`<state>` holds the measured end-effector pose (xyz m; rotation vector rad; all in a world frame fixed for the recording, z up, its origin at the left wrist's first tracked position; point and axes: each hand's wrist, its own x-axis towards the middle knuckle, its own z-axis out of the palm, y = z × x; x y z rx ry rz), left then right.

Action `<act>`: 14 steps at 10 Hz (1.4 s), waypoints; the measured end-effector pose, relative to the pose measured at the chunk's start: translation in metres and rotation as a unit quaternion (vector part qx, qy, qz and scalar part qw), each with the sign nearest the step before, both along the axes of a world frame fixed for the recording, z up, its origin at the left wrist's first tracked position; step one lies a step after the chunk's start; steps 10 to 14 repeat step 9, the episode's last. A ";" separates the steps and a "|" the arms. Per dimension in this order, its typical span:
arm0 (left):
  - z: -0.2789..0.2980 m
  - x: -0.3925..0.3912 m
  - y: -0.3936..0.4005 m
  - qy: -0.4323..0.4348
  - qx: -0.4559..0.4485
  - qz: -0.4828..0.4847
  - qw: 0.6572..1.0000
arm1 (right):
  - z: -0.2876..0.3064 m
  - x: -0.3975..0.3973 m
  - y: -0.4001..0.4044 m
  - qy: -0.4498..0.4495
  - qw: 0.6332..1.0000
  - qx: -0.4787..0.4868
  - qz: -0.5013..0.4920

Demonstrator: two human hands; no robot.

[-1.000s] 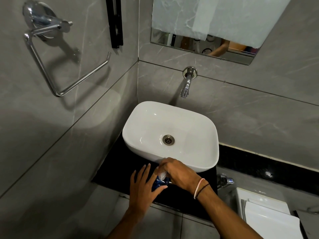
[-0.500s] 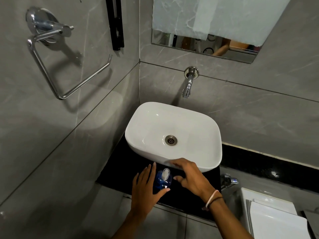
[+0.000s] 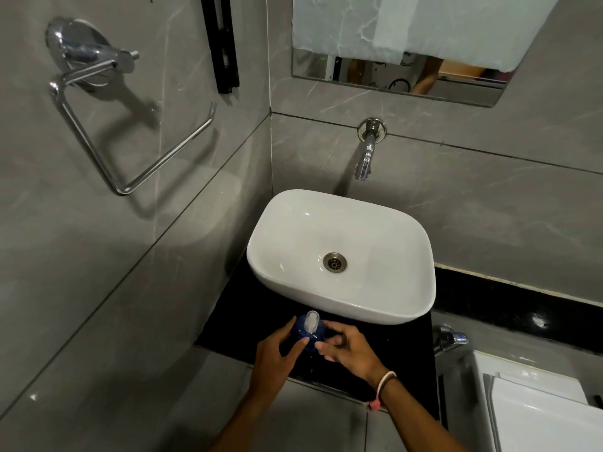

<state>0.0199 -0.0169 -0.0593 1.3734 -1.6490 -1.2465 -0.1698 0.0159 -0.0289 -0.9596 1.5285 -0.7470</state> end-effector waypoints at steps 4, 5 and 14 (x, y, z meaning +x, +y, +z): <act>-0.001 0.096 -0.063 -0.001 -0.006 0.046 0.999 | 0.000 0.093 -0.082 0.067 0.994 -0.038 0.076; 0.000 0.101 -0.066 -0.009 -0.009 0.039 0.999 | -0.001 0.097 -0.085 0.104 0.990 -0.048 0.084; 0.091 0.053 -0.058 -0.191 -0.355 0.051 0.914 | 0.052 0.030 -0.037 0.463 0.810 -0.358 -0.047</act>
